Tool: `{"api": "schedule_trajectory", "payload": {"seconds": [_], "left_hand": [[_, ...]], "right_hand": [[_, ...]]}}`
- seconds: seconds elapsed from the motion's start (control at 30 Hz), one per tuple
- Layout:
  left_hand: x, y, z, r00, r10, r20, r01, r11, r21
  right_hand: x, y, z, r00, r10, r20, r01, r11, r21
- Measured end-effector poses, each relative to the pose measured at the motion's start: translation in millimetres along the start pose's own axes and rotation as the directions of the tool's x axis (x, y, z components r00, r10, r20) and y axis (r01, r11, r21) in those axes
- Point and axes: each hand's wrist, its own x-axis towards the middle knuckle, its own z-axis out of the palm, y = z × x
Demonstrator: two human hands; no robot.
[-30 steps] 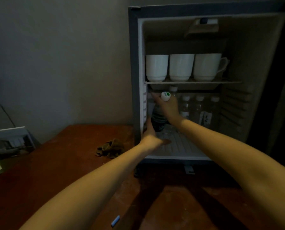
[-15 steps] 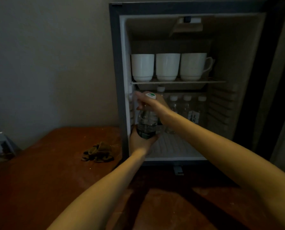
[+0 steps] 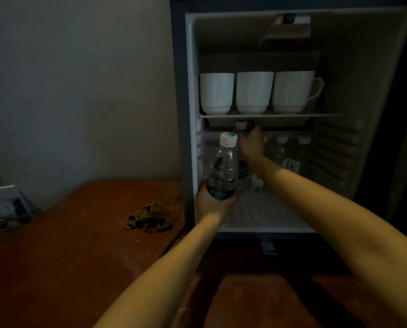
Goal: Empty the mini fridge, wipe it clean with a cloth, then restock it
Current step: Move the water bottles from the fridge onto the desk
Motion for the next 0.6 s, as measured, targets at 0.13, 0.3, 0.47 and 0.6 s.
{"api": "schedule_trajectory", "payload": {"seconds": [0.13,0.3,0.47,0.6], "left_hand": [[0,-2,0,1.000,0.021,0.002,-0.021,1.000,-0.007],[0,-3,0,1.000,0.029,0.004,-0.029,0.999,0.031],[-1,-3,-2,1.000,-0.005,-0.003,0.005,1.000,0.014],[-3,1,-2,1.000,-0.024,0.004,0.024,1.000,0.016]], "right_hand": [[5,-6,15,0.997,0.078,0.010,-0.079,0.986,0.147],[-13,12,9,0.984,-0.070,0.162,0.075,0.997,-0.025],[-37,18,-17,0.986,-0.141,0.095,0.131,0.986,0.099],[-34,4,-39,0.987,-0.080,0.141,0.078,0.997,0.016]]}}
